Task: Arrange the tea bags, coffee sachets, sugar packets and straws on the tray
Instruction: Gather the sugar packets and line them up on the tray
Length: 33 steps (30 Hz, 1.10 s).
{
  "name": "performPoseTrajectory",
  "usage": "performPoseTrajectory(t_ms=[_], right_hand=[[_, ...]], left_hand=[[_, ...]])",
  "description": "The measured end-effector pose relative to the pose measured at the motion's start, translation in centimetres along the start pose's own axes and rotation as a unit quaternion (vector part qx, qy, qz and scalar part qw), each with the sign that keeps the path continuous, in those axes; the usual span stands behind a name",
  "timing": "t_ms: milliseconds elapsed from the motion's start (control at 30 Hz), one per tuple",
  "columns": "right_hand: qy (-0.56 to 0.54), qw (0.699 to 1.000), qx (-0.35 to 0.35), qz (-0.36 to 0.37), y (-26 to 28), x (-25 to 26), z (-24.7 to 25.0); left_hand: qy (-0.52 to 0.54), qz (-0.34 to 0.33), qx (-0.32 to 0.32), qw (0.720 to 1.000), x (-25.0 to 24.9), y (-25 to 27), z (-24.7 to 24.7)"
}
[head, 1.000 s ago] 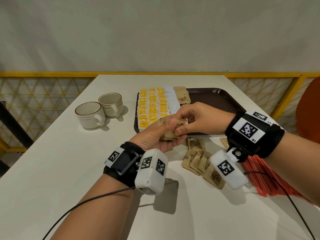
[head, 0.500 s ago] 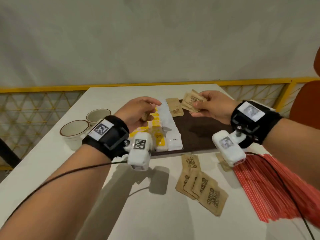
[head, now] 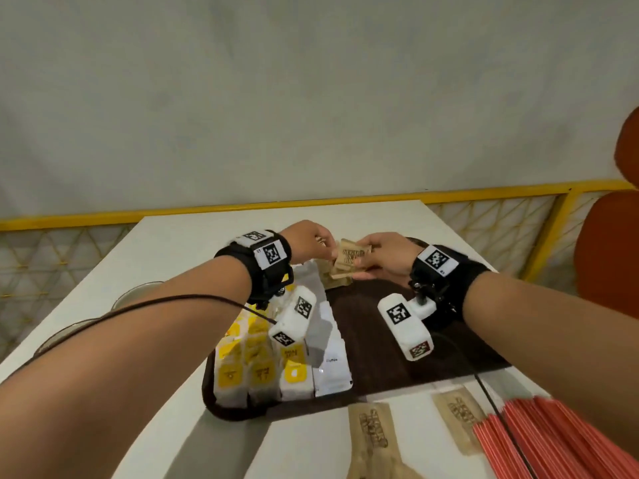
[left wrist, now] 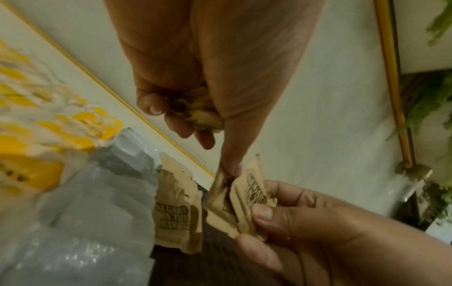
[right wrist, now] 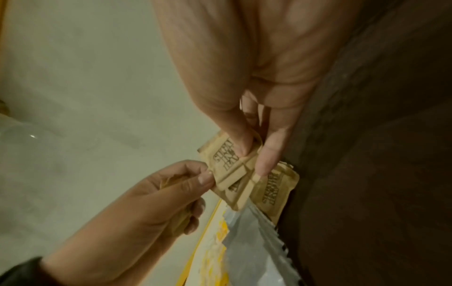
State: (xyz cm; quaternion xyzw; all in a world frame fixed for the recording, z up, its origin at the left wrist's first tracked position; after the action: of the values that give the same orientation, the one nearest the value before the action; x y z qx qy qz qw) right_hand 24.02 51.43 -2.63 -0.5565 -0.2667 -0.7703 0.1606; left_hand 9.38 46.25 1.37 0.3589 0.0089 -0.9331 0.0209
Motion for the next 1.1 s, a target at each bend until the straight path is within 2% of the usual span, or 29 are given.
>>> performPoseTrajectory(t_ms=[200,333,633,833,1100], right_hand=[[0.056,0.998,-0.006,-0.007,-2.2,-1.0,0.4],[0.111,0.994,-0.018,-0.008,-3.0,-1.5,0.7],[0.181,0.982,-0.052,-0.008,-3.5,-2.5,1.5],[0.213,0.977,0.014,-0.026,-3.6,-2.4,1.0],[0.185,0.982,0.015,-0.037,-3.6,-2.0,0.3]], left_hand=[[-0.113,0.024,0.044,0.992,1.2,-3.0,-0.7],[-0.143,0.033,0.074,0.986,1.7,-4.2,-1.5],[-0.196,0.049,0.087,0.976,2.6,-5.2,-2.6],[-0.21,0.063,0.073,0.973,3.1,-5.5,-2.4],[-0.222,0.052,0.08,0.97,3.2,-5.8,-2.7]])
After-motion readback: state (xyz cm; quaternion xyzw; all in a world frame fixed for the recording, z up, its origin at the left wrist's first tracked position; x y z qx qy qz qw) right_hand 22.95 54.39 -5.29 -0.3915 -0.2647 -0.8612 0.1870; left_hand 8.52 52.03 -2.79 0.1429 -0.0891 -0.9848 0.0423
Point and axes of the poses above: each hand's wrist, its own y-axis away from the middle knuckle, its own z-axis out of the back of the hand, x = y × z, the point moved 4 cm from there along -y, towards the middle knuckle, and after that the axes turned 9 degrees about y, right-handed, at the moved point
